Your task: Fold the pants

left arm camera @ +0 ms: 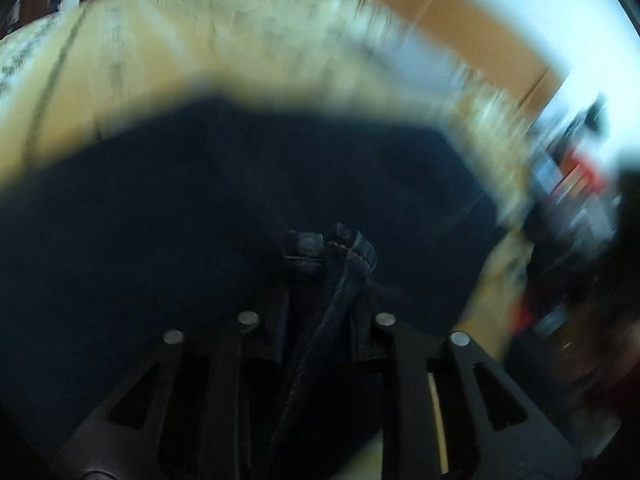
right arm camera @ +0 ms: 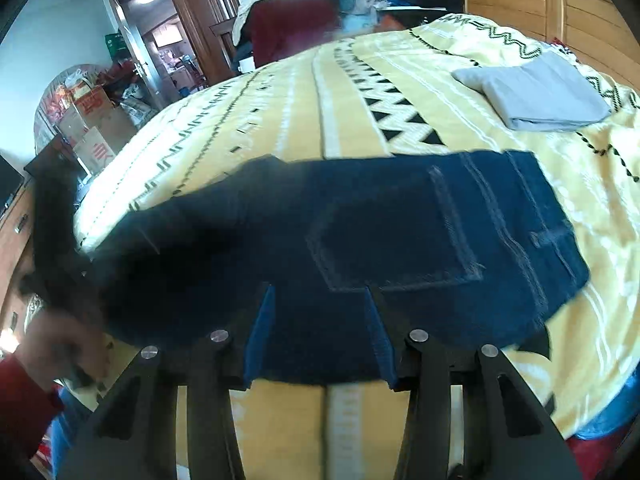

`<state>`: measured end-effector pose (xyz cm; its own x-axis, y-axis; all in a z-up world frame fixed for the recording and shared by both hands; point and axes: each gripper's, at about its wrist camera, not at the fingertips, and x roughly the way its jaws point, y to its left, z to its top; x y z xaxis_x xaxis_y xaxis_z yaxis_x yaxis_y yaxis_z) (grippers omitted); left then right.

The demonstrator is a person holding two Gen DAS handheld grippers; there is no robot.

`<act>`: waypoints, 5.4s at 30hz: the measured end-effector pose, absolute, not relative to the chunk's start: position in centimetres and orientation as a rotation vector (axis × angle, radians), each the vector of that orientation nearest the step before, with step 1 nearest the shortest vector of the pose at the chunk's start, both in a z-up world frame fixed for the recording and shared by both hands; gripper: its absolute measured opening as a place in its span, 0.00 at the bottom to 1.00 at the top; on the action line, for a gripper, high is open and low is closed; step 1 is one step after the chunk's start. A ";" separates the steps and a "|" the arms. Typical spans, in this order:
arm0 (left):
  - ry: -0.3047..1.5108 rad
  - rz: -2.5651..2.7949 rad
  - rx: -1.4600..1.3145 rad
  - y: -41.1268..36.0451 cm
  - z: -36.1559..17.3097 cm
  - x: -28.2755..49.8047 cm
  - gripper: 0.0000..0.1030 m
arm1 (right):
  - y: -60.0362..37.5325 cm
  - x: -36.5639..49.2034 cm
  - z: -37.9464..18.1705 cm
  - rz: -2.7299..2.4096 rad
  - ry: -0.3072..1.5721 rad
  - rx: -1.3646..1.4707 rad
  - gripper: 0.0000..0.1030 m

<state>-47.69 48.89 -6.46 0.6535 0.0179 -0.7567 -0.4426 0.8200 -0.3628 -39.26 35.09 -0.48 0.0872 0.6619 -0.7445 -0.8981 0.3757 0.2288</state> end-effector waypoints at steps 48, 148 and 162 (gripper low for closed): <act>0.581 0.560 -0.850 52.6 -4.5 -72.2 0.77 | 50.4 -49.4 -7.0 1.519 0.810 -0.679 0.27; 0.701 0.460 -0.881 66.5 -5.7 -68.1 0.49 | 52.9 -76.0 -7.7 1.559 0.194 -1.012 0.46; 0.527 0.412 -0.926 67.4 -2.0 -72.7 0.15 | 54.8 -76.2 -3.5 1.596 0.465 -0.911 0.19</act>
<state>-72.68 67.43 -2.03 0.7996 0.1097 -0.5905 -0.5467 0.5399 -0.6400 -76.22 54.82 -3.51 -0.0147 0.6423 -0.7663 -0.9533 -0.2402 -0.1831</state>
